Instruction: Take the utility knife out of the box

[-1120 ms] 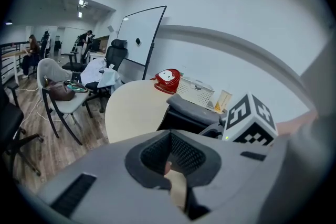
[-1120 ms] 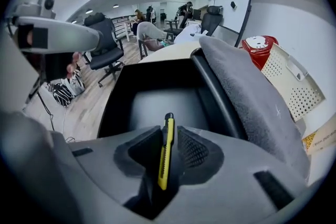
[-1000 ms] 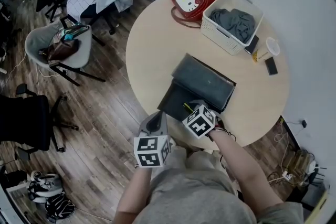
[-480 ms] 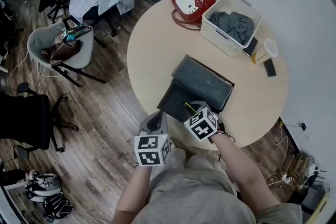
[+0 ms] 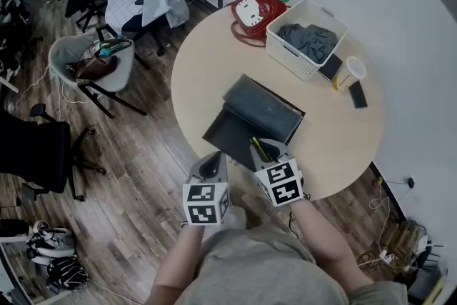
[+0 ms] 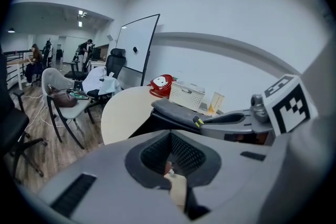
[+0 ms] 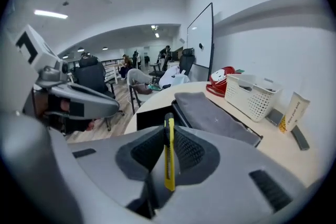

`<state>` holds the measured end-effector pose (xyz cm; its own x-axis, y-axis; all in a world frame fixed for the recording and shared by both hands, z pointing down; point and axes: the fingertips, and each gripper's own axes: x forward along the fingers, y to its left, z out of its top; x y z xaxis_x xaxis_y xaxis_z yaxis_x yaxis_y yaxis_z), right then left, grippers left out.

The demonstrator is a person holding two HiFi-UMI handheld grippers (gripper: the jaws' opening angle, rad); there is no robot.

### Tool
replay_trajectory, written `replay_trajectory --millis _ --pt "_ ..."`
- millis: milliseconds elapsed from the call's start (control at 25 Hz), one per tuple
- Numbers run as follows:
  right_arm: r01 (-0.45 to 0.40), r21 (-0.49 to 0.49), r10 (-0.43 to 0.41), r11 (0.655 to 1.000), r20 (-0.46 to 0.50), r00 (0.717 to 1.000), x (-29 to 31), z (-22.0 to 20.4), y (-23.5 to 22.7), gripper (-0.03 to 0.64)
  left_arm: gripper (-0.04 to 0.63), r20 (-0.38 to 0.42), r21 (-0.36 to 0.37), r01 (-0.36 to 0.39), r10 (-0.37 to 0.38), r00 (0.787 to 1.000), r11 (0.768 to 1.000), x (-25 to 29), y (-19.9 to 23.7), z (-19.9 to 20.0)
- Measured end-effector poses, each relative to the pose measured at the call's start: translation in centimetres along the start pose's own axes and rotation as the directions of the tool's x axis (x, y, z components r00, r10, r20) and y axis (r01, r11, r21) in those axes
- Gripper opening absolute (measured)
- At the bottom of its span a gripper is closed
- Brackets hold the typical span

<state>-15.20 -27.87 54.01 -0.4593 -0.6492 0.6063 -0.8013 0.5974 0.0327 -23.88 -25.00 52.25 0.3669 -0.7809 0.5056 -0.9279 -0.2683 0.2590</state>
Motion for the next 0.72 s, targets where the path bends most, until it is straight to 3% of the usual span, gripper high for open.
replay_trajectory --millis 400,720 --pt "0.021 0.095 -0.039 0.995 0.199 0.979 -11.3 -1.5 -1.3 0.049 0.000 0.060 0.007 -0.021 0.021 0.998 1.000 -4.5 -8.8 -2.1" --pt "0.024 0.127 -0.060 0.992 0.292 0.954 -18.7 -4.4 -1.5 0.048 0.000 0.096 0.033 -0.038 0.035 0.995 0.999 -8.2 -14.1 -4.1"
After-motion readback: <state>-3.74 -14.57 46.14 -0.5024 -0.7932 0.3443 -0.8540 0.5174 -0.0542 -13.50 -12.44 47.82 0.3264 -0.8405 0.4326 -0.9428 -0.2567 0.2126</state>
